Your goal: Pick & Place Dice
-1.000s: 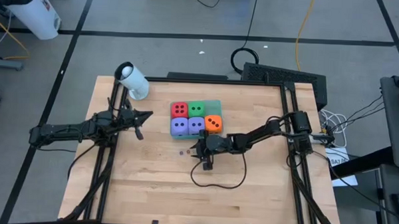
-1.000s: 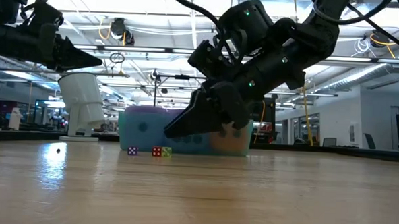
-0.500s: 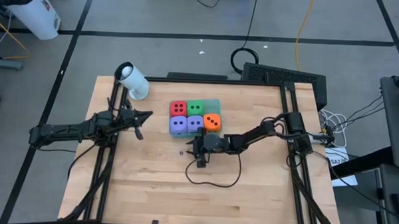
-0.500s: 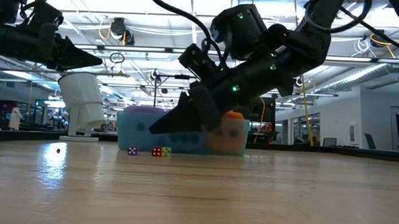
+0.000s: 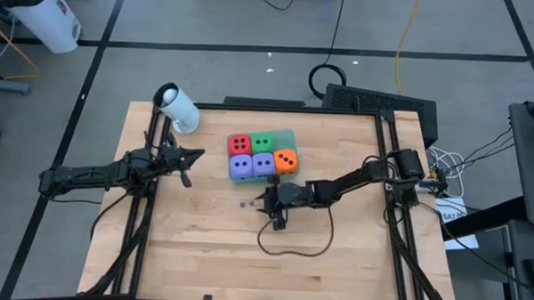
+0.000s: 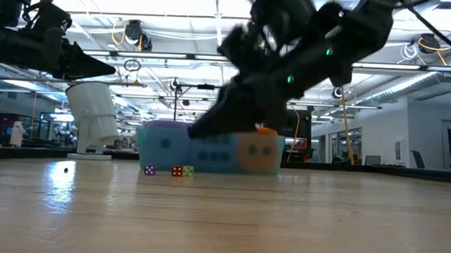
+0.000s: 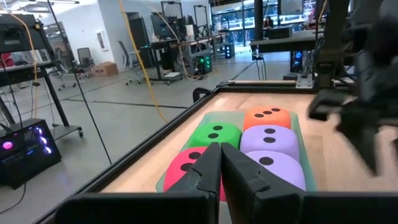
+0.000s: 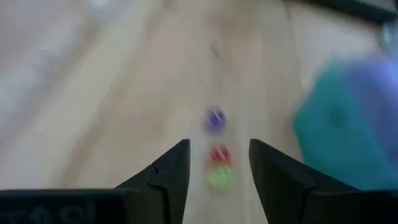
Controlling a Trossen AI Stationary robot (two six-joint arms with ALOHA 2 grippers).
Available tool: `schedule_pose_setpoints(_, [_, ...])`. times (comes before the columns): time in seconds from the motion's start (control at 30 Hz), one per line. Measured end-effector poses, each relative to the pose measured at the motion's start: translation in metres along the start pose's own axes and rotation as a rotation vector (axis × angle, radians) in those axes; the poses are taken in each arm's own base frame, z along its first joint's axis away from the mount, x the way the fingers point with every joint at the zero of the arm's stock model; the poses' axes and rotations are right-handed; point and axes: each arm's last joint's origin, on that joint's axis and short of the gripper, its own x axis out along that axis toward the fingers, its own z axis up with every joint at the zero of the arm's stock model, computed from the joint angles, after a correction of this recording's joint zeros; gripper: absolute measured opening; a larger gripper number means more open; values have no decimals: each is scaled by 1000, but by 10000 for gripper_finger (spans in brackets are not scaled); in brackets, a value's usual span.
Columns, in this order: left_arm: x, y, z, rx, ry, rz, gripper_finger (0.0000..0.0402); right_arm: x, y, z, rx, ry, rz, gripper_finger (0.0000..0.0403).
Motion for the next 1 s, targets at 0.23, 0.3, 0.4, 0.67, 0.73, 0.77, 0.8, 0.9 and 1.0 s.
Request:
schedule_pose_setpoints(0.23, [0,0,0,-7,-1,-1,24,6,9,-7,-34,11,17,157])
schedule_pose_setpoints(0.3, [0,0,0,-8,-1,-1,24,10,6,-13,-15,37,9,157])
schedule_pose_setpoints(0.4, [0,0,0,-8,0,-1,24,20,4,-24,16,42,-67,157])
schedule_pose_setpoints(0.67, [0,0,-1,-9,6,-2,24,29,-2,-37,49,52,-38,157])
schedule_pose_setpoints(0.73, [0,0,-1,-9,6,-2,24,29,-3,-36,51,39,-1,157])
schedule_pose_setpoints(0.77, [0,0,-1,-8,6,-2,24,29,-4,-37,54,34,19,157])
schedule_pose_setpoints(0.8, [0,0,-1,-5,6,-2,24,29,-5,-37,57,33,24,157])
schedule_pose_setpoints(0.9, [0,0,-1,5,5,-2,24,29,-6,-37,67,37,23,156])
schedule_pose_setpoints(1.0, [0,0,-1,4,5,-2,24,29,-6,-38,84,38,27,142])
